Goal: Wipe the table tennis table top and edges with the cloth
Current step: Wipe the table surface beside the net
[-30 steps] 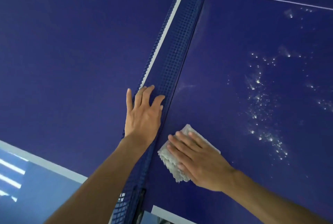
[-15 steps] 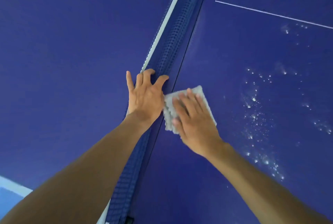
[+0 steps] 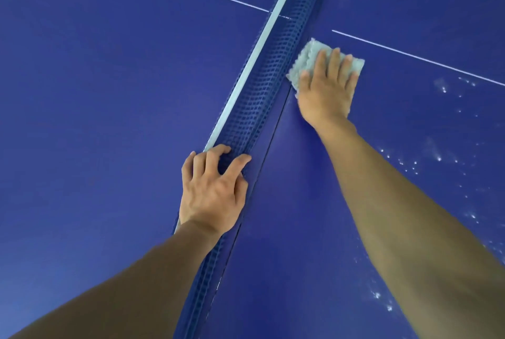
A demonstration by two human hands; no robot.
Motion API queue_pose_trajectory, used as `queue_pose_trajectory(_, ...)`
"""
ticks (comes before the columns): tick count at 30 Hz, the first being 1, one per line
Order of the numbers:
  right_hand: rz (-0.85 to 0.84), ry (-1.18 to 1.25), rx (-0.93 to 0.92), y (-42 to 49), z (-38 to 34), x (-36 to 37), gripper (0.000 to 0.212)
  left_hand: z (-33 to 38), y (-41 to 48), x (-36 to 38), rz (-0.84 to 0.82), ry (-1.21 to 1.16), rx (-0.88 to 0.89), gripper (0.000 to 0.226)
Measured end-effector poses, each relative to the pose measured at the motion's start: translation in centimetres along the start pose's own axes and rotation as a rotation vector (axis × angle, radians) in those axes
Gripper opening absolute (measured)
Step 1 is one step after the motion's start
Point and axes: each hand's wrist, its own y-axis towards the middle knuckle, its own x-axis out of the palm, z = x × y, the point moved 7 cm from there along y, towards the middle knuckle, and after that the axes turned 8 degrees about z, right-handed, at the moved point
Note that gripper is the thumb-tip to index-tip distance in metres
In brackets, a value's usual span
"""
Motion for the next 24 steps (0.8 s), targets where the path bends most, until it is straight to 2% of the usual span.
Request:
queue_pose_trajectory(2,-0.028,0.006,-0.085,-0.5,-2.6,0.8,0.063,-0.1,0.1,0.0,0.012,0.002,0.000,0.042)
queue_pose_trajectory(4,-0.025,-0.023,-0.269,-4.3,-4.2,1.4,0.063,0.0,0.1,-0.1,0.023,0.005,0.004,0.042)
queue_pose_trajectory(7,-0.016,-0.067,-0.461,-10.6,-2.6,1.5,0.063,0.1,0.3,-0.2,0.032,-0.001,0.009,0.042)
queue_pose_trajectory(9,-0.061,-0.062,-0.495,-11.1,0.0,1.2,0.064,0.1,0.4,-0.1,0.032,-0.002,0.012,0.041)
queue_pose_trajectory(11,-0.049,-0.072,-0.400,-7.6,2.6,0.4,0.065,0.1,0.4,-0.1,0.033,-0.003,0.017,0.041)
queue_pose_trajectory(15,0.051,0.045,0.084,5.0,6.7,-1.6,0.071,0.0,0.3,0.2,0.030,0.005,0.020,0.040)
queue_pose_trajectory(17,0.029,0.094,0.184,9.3,6.4,-1.9,0.073,-0.1,0.3,0.4,0.024,0.005,0.022,0.040)
queue_pose_trajectory(18,0.016,0.095,0.168,10.2,5.5,-1.8,0.073,-0.2,0.3,0.4,0.022,0.005,0.021,0.040)
queue_pose_trajectory(21,0.011,0.050,-0.100,7.9,0.5,-0.9,0.068,-0.2,0.4,0.3,0.021,0.006,0.011,0.040)
queue_pose_trajectory(24,-0.060,0.011,-0.436,-0.9,-3.0,0.7,0.069,-0.1,0.5,0.2,-0.001,0.012,0.003,0.041)
